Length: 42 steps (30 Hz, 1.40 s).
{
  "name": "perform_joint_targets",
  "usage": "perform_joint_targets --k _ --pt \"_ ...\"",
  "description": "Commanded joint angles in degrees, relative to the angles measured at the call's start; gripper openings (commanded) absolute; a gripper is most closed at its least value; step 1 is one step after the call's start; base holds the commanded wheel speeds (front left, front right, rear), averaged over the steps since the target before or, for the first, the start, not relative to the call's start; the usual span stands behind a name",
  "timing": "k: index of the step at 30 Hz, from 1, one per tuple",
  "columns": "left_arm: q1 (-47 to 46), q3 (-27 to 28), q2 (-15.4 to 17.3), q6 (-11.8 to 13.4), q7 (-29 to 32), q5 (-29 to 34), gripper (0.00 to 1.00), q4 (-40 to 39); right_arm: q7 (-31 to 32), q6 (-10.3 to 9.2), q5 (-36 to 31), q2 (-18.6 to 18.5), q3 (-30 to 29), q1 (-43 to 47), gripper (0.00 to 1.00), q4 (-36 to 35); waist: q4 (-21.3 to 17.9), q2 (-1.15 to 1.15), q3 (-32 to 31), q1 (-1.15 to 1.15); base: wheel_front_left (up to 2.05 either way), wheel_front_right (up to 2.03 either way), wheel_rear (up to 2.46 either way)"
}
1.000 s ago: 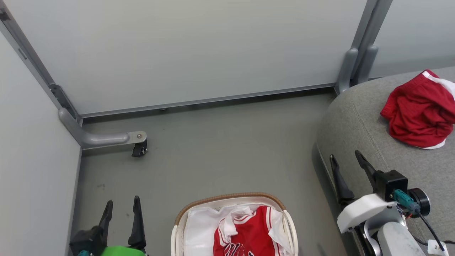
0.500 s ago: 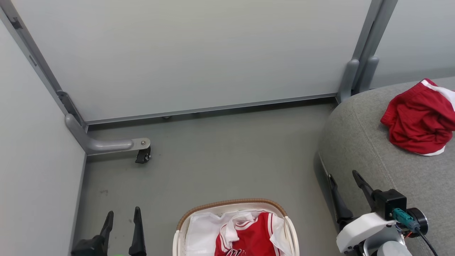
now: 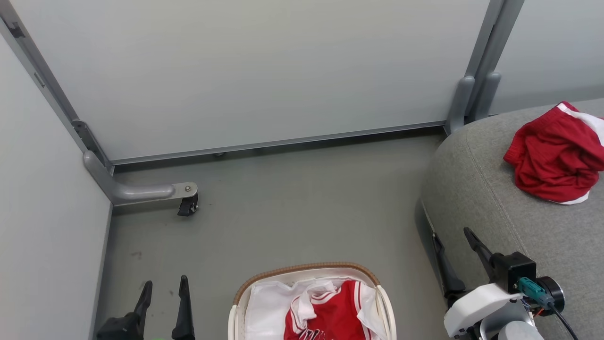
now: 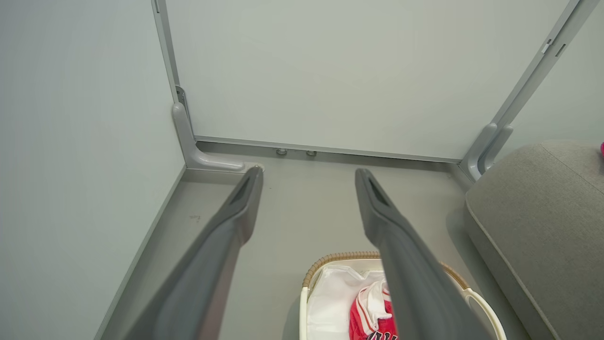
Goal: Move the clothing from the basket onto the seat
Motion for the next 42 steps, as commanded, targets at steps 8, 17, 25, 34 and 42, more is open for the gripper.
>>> perform_joint_targets --k 8,17,25,34,42 --pt "-0.95 0.42 -0.03 -0.13 0.05 0.39 1.00 -0.28 -0.01 -0.06 -0.26 -0.20 -0.17 0.09 1.00 -0.12 -0.27 0.00 0.13 0.00 0.00 0.00 0.00" --pt "-3.79 -2.50 -0.03 -0.64 0.05 1.44 1.00 0.32 -0.01 -0.06 -1.39 -0.19 -1.60 -1.04 1.00 -0.93 -0.29 0.00 1.36 0.00 0.00 0.00 0.00" --pt "-14.22 -9.88 -0.01 -1.13 0.43 0.97 1.00 8.05 -0.01 -0.06 -3.19 -0.21 -2.95 -4.86 1.00 -2.19 -1.01 0.00 8.37 0.00 0.00 0.00 0.00" --pt "-29.15 -20.26 0.05 -1.33 0.63 -1.31 1.00 21.06 -0.01 -0.06 -4.30 -0.20 -2.47 -14.60 1.00 -3.78 -4.81 0.00 21.89 0.00 0.00 0.00 0.00" --pt "-38.11 -28.41 0.12 -1.51 1.78 -3.57 1.00 32.22 -0.01 -0.06 -3.30 -0.21 -0.44 -22.11 1.00 -4.84 -9.44 0.00 32.79 0.00 0.00 0.00 0.00"
